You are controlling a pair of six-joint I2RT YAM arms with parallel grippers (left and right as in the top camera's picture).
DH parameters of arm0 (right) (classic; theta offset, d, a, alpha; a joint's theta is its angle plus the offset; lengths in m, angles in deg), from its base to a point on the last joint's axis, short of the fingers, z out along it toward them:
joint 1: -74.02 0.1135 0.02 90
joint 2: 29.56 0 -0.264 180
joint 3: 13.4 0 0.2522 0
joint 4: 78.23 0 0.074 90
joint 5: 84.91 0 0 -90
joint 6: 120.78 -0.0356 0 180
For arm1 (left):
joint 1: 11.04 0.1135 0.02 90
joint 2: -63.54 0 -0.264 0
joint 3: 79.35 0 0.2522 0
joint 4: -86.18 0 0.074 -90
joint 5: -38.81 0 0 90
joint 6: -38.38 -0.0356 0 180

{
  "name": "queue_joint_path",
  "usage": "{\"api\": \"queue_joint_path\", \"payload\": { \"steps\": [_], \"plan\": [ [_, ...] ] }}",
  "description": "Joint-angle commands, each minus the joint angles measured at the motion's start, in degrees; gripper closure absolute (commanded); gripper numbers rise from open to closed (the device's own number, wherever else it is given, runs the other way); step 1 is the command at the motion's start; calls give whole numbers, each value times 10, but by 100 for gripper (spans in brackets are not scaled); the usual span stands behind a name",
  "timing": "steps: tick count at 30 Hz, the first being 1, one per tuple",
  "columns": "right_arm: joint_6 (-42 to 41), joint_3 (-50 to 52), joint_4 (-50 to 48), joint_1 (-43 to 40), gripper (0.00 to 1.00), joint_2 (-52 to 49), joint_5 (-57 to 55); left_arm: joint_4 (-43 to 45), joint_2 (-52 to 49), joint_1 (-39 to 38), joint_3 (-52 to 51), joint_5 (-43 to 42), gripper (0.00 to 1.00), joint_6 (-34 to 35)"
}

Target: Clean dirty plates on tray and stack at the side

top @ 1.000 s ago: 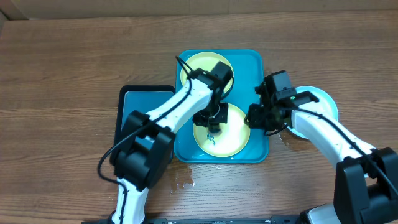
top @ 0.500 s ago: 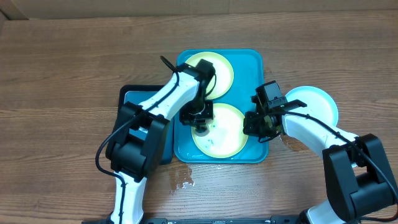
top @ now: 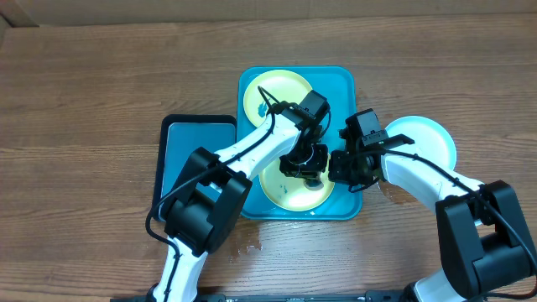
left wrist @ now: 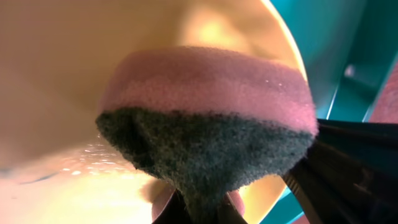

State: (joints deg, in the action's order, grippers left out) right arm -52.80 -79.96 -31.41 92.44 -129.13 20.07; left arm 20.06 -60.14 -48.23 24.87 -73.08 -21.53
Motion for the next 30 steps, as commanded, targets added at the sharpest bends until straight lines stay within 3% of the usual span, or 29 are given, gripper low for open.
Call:
{"api": "queue_joint_path", "payload": {
  "steps": [1,6,10,15,20,25,30],
  "plan": [
    [-6,13,5,-2,96,-14,-18,-12,-10,21,-3,40,96,15],
    [-7,13,5,-2,96,-14,-18,-48,-10,29,-3,217,96,21],
    [-7,13,5,-2,96,-14,-18,-79,-10,31,-3,293,96,21],
    [-7,13,8,-2,96,-14,-18,-132,-10,32,-3,329,96,21],
    [-8,13,8,-2,96,-14,-18,-112,-12,31,-4,184,96,23],
    [-20,13,9,-2,96,-14,-18,0,-17,10,-31,-25,96,23],
    [-35,13,8,-2,96,-14,-18,60,-17,-26,-68,-88,96,58]
  ]
}}
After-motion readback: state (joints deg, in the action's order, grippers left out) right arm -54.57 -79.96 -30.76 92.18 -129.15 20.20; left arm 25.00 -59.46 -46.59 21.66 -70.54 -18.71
